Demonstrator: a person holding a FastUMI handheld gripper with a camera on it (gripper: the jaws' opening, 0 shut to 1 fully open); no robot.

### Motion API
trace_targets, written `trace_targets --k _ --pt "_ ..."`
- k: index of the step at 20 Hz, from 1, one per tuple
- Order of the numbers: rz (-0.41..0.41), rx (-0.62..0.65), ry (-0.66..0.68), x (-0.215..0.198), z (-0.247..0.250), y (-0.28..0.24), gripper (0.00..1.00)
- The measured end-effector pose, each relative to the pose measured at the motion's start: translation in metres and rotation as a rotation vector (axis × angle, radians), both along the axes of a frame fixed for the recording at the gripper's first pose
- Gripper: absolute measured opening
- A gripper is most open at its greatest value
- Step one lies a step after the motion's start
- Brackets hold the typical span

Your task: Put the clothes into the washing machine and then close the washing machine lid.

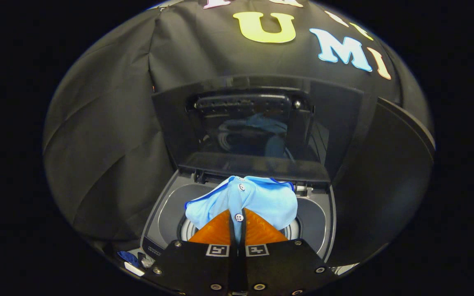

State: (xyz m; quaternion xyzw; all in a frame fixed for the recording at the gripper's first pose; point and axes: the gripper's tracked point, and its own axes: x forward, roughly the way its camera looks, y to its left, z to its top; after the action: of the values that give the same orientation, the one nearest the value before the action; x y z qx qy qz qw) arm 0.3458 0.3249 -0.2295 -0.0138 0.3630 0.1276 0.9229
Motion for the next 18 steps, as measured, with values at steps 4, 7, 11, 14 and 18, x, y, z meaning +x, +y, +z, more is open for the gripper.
trace_targets --k 4,7,11,14,18 --pt "-0.019 -0.016 0.067 -0.006 -0.026 -0.001 0.01" --pt "-0.028 -0.015 0.135 -0.016 -0.047 0.0 0.04" --pt "-0.019 -0.011 0.182 -0.026 -0.063 0.001 0.13" --pt "-0.028 -0.016 0.18 -0.032 -0.067 -0.001 0.44" --pt "-0.055 -0.017 0.148 -0.03 -0.057 -0.003 0.95"
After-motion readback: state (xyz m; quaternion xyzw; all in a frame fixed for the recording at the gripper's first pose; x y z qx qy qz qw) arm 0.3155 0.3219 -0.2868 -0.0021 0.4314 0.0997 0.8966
